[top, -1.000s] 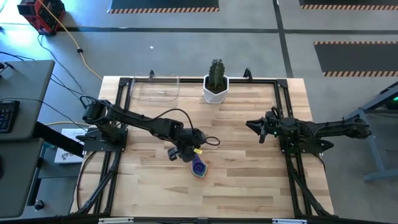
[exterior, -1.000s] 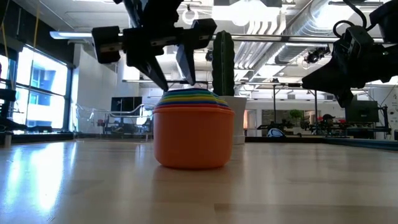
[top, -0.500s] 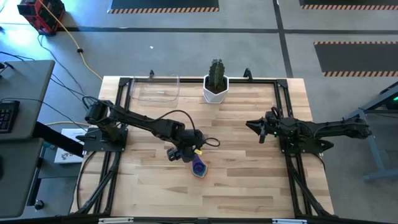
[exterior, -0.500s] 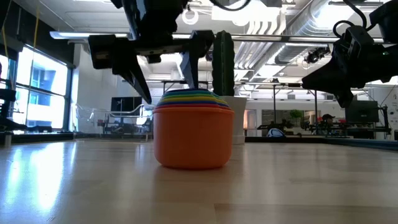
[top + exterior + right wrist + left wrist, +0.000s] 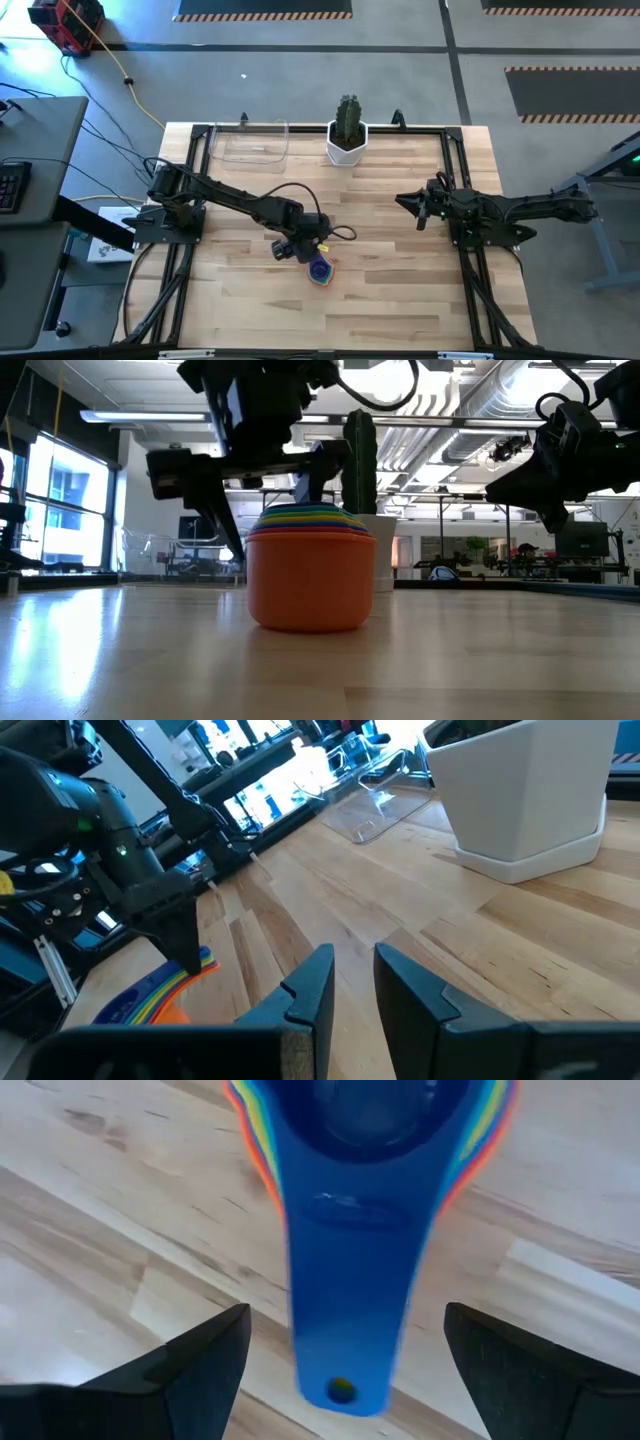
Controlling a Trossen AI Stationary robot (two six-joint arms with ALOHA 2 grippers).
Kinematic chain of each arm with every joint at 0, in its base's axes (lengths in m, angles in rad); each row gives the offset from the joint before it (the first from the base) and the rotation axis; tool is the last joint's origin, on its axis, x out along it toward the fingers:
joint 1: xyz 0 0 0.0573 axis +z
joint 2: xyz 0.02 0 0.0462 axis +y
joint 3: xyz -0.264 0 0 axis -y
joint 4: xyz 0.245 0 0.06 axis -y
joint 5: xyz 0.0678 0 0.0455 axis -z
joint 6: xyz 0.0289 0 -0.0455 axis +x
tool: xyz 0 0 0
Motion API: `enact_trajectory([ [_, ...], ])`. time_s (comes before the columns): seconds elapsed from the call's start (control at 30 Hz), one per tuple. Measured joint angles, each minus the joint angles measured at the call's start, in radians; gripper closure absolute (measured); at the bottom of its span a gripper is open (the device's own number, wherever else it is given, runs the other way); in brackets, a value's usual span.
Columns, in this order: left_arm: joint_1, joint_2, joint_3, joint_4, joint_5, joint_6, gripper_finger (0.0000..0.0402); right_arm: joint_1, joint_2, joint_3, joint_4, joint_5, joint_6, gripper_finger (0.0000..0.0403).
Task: Nest measuring cups in basket
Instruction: Put the nested measuring cups into the transparent bin
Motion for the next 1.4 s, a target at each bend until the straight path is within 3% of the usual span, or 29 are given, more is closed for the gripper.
enact_trajectory([
  [0.47, 0.024, 0.029, 0.0, 0.013, 0.006, 0.039, 0.0087, 0.0, 0.0, 0.0, 0.0, 0.0, 0.0, 0.0336],
  [1.4, 0.026, 0.041, 0.0, 0.025, 0.031, -0.04, 0.025, 0.0, 0.0, 0.0, 0.0, 0.0, 0.0, 0.0336],
])
